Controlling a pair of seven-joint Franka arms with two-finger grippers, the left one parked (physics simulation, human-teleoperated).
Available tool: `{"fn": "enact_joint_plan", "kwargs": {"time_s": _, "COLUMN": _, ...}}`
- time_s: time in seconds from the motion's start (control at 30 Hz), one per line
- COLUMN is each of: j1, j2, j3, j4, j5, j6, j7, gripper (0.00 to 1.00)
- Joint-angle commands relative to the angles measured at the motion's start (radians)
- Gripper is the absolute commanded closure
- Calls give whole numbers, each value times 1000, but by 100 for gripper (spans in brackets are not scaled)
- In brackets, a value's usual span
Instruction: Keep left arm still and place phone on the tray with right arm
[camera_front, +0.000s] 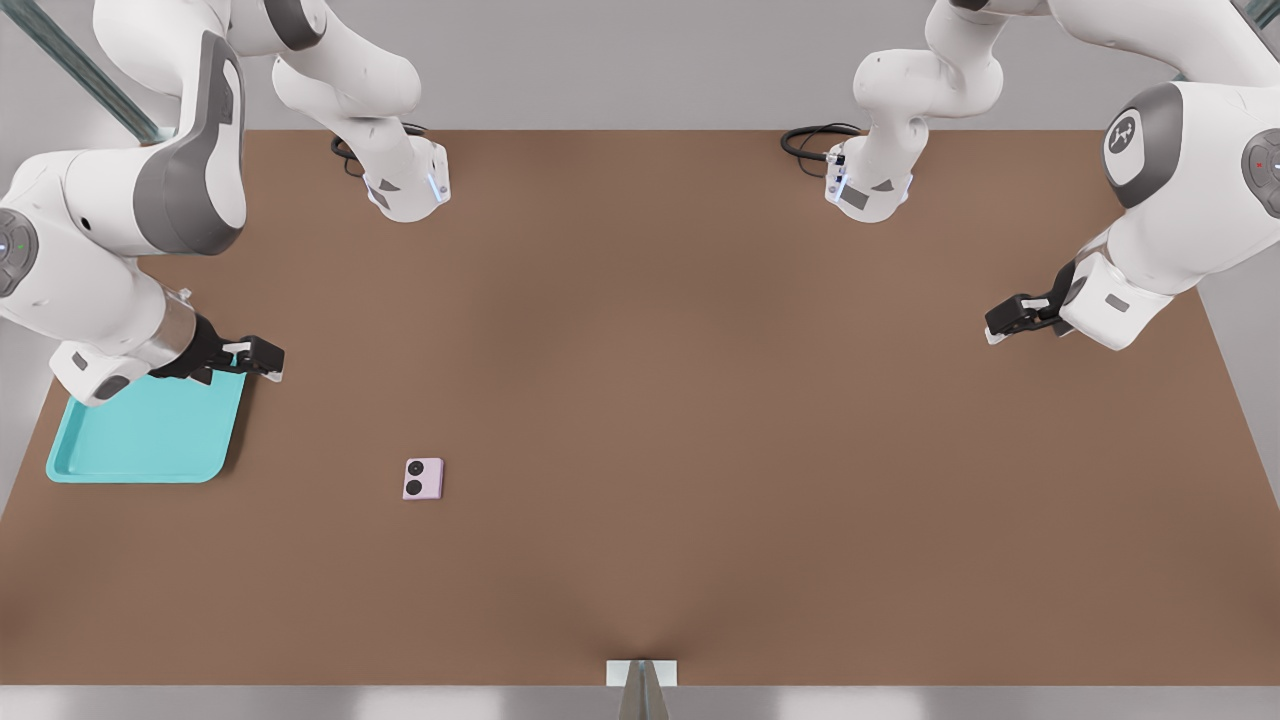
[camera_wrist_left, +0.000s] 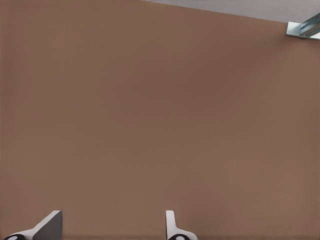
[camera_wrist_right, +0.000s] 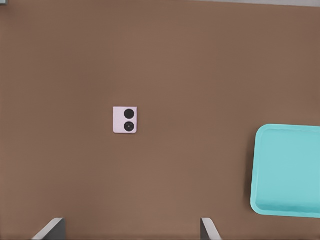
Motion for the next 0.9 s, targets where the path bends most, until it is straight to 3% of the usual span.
{"fn": "enact_joint_plan", "kwargs": {"time_s": 0.0, "j1": 0, "j2": -1, "j3": 0, "j4": 0, "j5": -6, "j6": -2, "j7": -5, "gripper": 0}}
{"fn": "enact_joint_plan", "kwargs": {"time_s": 0.07, "j1": 6, "j2": 4, "j3": 5, "j4": -12, "j5": -20, "j6": 1, "j7": 1, "gripper": 0}}
{"fn": "enact_joint_plan", "kwargs": {"time_s": 0.2, "j1": 97, "j2": 184, "j3": 11, "j4": -12, "j5": -18, "j6": 181, "j7": 78, "gripper": 0}}
{"fn": "enact_joint_plan", "kwargs": {"time_s": 0.43, "j1": 109, "j2": 455, "j3": 11, "j4": -15, "j5": 22, "j6": 448, "j7": 105, "gripper": 0}}
{"fn": "enact_joint_plan", "kwargs": {"time_s": 0.7, "j1": 127, "j2": 557, "j3": 12, "j4": -20, "j5": 32, "j6": 525, "j7": 242, "gripper": 0}}
{"fn": "enact_joint_plan", "kwargs": {"time_s": 0.87, "j1": 117, "j2": 554, "j3": 20, "j4": -132, "j5": 32, "j6": 591, "j7": 242, "gripper": 0}}
